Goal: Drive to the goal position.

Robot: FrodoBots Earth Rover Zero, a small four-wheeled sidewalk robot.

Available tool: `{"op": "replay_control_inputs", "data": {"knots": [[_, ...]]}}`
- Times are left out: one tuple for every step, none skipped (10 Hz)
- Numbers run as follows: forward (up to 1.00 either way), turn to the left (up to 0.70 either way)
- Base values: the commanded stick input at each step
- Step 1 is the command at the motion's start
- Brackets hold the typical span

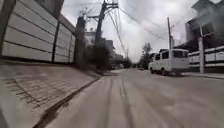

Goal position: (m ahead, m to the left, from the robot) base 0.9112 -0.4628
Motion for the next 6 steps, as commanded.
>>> {"op": "replay_control_inputs", "data": {"knots": [[0.7,0.0],[0.7,0.0],[0.7,0.0],[0.7,0.0],[0.7,0.0],[0.7,0.0]]}}
